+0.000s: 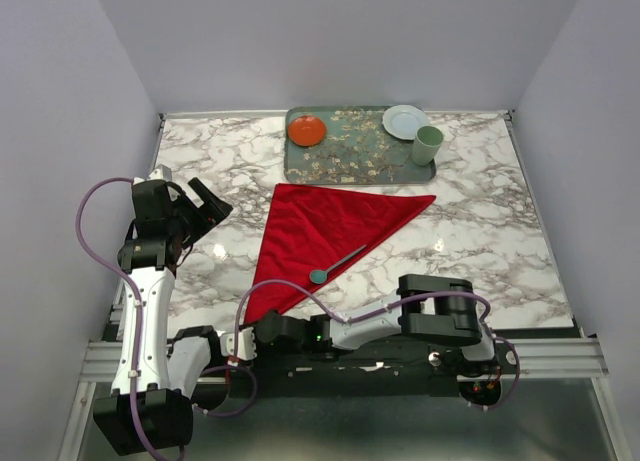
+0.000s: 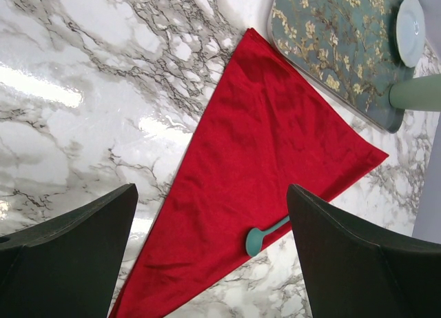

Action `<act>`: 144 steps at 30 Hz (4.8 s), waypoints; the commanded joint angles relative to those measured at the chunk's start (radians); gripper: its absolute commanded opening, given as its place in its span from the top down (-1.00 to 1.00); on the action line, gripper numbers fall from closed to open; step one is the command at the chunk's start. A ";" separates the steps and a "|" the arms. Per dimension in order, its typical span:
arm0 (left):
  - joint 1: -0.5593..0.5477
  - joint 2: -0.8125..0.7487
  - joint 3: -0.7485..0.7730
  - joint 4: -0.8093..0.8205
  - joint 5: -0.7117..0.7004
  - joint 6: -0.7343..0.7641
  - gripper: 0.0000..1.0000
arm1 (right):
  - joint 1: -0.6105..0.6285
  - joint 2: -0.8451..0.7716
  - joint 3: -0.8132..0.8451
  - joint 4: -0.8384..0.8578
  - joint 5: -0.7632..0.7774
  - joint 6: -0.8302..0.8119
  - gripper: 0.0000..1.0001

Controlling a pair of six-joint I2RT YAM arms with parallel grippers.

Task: Fold the napkin, place the utensils inside, and roll it up
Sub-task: Fold the napkin

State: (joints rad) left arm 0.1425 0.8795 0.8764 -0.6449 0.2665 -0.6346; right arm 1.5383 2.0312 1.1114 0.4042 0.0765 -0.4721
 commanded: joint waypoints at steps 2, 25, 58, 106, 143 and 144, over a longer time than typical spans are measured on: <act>0.000 0.004 0.035 0.005 0.030 0.006 -0.97 | -0.003 0.046 -0.001 0.056 0.023 0.004 0.07; 0.002 -0.002 0.029 0.007 0.048 0.006 -0.97 | -0.014 0.103 0.045 0.070 0.097 0.004 0.53; -0.003 0.070 -0.048 0.102 0.154 0.009 -0.97 | -0.437 -0.534 -0.553 0.219 0.072 0.880 0.99; -0.011 0.098 -0.045 0.120 0.185 0.010 -0.97 | -0.727 -0.603 -0.705 0.242 0.046 0.846 0.97; -0.012 0.092 -0.051 0.125 0.212 0.001 -0.97 | -0.788 -0.468 -0.740 0.329 0.042 0.934 0.74; -0.014 0.092 -0.051 0.125 0.212 0.000 -0.97 | -0.788 -0.468 -0.740 0.329 0.046 0.934 0.74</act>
State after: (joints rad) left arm 0.1352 0.9764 0.8223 -0.5392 0.4469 -0.6361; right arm 0.7570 1.5467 0.3828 0.7063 0.1032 0.4488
